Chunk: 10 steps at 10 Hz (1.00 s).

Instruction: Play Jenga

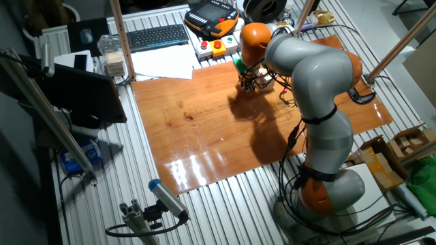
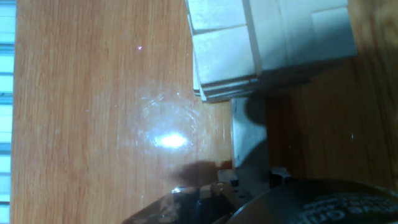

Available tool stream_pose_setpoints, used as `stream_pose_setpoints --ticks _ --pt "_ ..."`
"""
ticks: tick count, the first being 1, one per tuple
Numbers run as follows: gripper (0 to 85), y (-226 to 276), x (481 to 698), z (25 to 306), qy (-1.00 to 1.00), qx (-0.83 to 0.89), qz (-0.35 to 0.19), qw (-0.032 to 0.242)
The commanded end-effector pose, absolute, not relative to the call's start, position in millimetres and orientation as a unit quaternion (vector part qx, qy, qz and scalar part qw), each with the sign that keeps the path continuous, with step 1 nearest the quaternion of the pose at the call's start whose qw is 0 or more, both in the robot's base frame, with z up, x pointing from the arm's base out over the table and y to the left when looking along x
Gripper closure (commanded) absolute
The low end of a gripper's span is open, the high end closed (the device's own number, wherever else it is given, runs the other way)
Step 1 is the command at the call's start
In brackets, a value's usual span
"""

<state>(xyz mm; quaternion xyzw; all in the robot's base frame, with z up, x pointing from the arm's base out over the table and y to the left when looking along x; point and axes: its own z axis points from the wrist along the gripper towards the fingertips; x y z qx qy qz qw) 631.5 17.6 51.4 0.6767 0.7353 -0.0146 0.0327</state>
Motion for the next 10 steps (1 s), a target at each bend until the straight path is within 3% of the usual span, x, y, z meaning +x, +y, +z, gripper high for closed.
stream_pose_setpoints --ticks 1,10 --pt "84.3 20.7 630.3 49.8 0.74 0.671 -0.015 0.035" --pt "83.7 39.9 619.3 33.8 0.765 0.643 -0.006 0.036"
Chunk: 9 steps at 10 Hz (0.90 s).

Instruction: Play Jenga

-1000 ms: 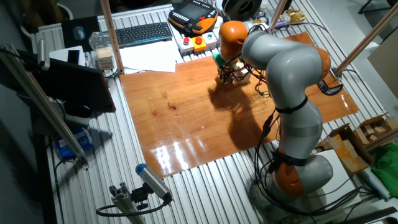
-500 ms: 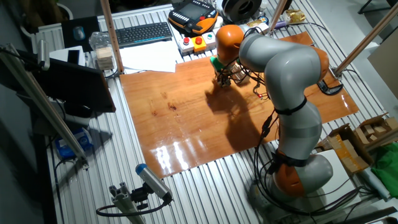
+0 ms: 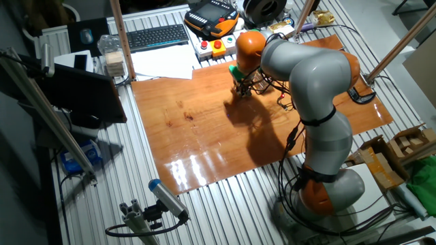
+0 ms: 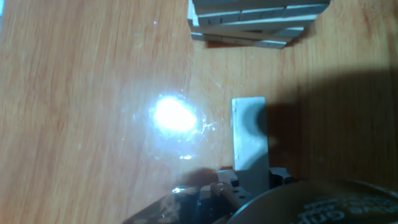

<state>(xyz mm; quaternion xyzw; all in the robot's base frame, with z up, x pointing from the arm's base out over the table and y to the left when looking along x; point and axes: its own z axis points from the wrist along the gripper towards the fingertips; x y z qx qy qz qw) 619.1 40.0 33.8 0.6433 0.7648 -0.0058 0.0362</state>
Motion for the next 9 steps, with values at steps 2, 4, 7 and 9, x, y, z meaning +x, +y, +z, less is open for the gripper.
stream_pose_setpoints --ticks 2,4,7,9 --pt "62.3 41.1 619.0 32.1 0.765 0.643 -0.004 0.039" --pt "37.3 41.8 618.3 31.9 0.763 0.645 -0.002 0.045" --pt "37.0 38.4 616.6 44.1 0.769 0.638 -0.006 0.047" --pt "40.7 25.7 612.8 70.8 0.775 0.63 -0.005 0.036"
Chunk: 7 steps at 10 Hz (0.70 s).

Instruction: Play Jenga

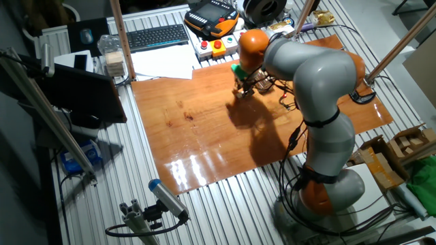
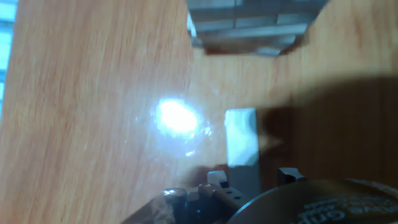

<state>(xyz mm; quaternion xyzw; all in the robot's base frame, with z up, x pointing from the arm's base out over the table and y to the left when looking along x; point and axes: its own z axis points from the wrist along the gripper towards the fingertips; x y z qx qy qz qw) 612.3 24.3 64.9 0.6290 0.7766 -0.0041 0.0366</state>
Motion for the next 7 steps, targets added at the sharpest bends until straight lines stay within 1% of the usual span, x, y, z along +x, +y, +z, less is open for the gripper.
stream_pose_setpoints --ticks 1,2,3,4,7 --pt "48.7 18.1 610.1 84.0 0.782 0.622 -0.004 0.037" --pt "58.3 10.1 606.5 98.0 0.791 0.611 -0.006 0.038" --pt "73.0 4.3 603.6 107.5 0.797 0.603 -0.008 0.037" --pt "84.3 -0.9 602.2 113.1 0.805 0.593 -0.013 0.034" --pt "84.3 -15.5 601.2 114.2 0.83 0.557 -0.017 0.021"
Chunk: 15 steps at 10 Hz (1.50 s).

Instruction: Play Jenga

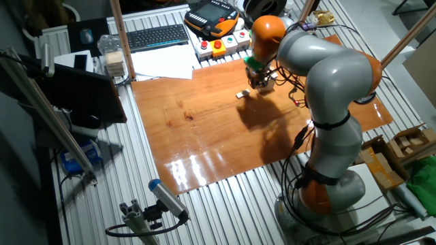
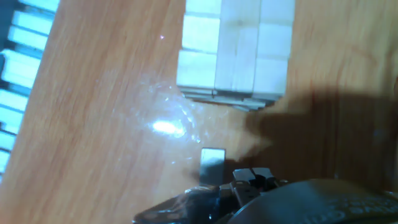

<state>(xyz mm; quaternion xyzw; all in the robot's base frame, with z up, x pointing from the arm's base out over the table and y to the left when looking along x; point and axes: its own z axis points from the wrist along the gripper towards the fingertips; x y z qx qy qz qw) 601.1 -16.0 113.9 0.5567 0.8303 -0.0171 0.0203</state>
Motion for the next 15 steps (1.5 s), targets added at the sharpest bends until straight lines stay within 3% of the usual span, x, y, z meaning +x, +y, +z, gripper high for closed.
stream_pose_setpoints --ticks 1,8,15 --pt "84.3 -16.9 600.5 114.5 0.839 0.544 -0.013 0.017" --pt "84.3 -7.0 582.3 151.5 0.901 0.434 0.0 0.002" --pt "84.3 -7.3 559.5 166.6 0.944 0.331 0.013 -0.008"
